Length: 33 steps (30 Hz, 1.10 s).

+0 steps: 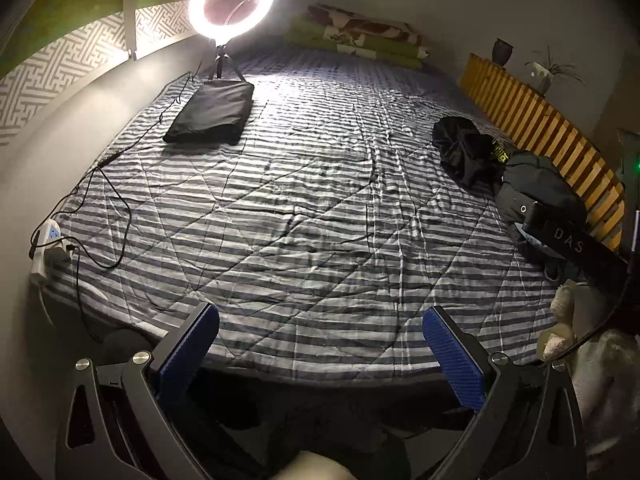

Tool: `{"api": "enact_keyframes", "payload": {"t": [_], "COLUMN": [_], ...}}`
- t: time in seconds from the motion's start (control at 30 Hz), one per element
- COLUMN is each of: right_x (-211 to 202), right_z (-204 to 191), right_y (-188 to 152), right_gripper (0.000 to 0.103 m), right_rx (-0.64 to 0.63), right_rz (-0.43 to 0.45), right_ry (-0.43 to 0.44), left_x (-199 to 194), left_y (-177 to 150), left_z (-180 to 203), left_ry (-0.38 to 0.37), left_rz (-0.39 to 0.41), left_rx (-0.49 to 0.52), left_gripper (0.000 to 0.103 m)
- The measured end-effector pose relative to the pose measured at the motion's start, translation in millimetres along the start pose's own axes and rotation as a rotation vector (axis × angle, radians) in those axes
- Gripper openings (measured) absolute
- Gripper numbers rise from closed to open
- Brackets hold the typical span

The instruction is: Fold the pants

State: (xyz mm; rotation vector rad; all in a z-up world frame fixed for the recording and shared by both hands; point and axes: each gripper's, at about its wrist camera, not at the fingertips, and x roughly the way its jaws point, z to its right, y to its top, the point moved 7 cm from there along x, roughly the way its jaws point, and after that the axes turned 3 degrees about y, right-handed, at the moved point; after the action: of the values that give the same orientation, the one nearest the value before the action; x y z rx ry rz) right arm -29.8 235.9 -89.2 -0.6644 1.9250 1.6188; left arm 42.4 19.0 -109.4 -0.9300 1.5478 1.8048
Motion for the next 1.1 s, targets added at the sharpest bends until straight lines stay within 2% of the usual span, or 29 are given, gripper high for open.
{"api": "enact_keyframes", "payload": {"t": [0.17,0.33,0.57,0.8,0.97,1.1], "right_x": [3,9,14,25,41,51], "right_z": [-1,0,0,2,5,10], "right_y": [-2,-7,-5,-1,-2,-1], "right_gripper": [0.103,0.103,0.102,0.102,0.103,0.102], "right_rx": [0.005,0.016,0.005,-0.002,0.008,0.006], "right_rz": [-0.021,-0.047,-0.05,-0.017,-0.041,-0.065], "right_ry": [0.018,0.02,0.021,0.02,0.039,-0.003], "left_x": [6,28,53,86,106,117], "left_y": [5,26,66,94,102,107], "left_z": [-7,-14,-17,-29,-29,-27], "left_ry": [0.02,0.038,0.081,0.12,0.135,0.124], "left_rz": [0.003,-0.013,0.059,0.072,0.075,0.073], "left_rx": [-0.013,-0.008,0.027,0.005,0.025,0.022], "left_gripper": [0.103,0.103,0.102,0.102,0.102,0.102]}}
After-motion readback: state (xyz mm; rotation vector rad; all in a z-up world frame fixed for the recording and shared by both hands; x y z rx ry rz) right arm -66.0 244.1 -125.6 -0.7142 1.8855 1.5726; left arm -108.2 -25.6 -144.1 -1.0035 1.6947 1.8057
